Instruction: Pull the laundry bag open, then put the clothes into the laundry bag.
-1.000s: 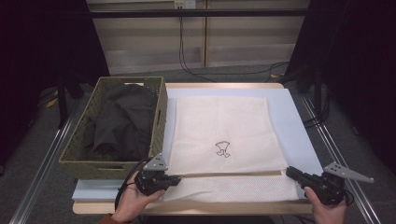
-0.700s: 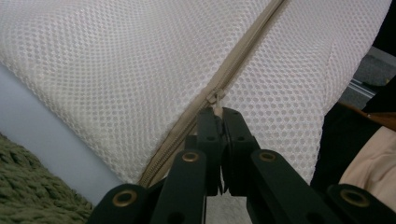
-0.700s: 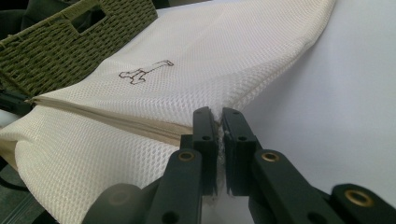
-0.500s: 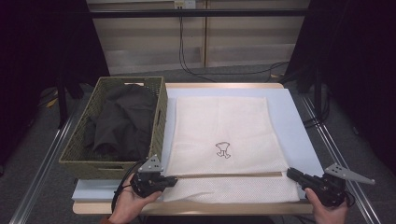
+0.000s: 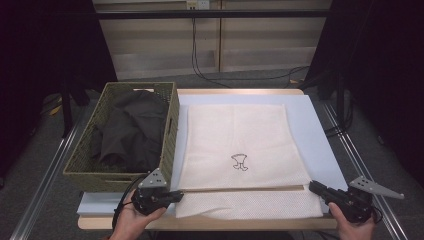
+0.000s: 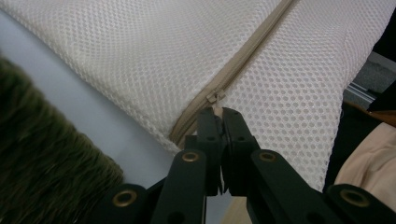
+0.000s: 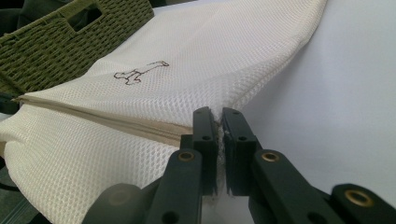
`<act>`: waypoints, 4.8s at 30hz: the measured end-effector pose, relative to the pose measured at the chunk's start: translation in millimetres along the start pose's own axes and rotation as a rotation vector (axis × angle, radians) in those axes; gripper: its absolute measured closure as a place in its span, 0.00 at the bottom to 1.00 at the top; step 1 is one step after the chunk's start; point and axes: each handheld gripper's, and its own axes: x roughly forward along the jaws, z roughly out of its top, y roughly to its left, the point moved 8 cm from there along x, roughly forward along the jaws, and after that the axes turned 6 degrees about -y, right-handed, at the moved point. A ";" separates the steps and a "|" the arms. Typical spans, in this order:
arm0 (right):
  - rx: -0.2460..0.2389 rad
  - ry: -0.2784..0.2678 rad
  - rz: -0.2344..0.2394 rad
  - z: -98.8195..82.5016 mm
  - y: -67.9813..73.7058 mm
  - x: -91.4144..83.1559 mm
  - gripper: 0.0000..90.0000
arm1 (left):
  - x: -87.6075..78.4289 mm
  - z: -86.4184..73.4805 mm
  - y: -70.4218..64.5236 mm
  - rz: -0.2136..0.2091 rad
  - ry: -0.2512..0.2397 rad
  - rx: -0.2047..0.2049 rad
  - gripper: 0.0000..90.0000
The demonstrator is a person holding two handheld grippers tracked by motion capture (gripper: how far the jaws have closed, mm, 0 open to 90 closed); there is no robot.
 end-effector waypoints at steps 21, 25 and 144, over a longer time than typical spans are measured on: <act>-0.015 0.013 -0.006 -1.9 0.7 0.6 0.95 | -13.2 -9.7 7.6 0.042 -0.013 -0.035 0.97; -0.024 0.021 -0.010 -2.9 0.9 1.3 0.95 | -13.7 -14.4 9.1 0.043 0.004 -0.039 0.97; -0.414 0.421 0.391 -46.8 110.6 141.8 0.62 | -50.0 -31.4 19.1 0.225 -0.244 -0.079 0.19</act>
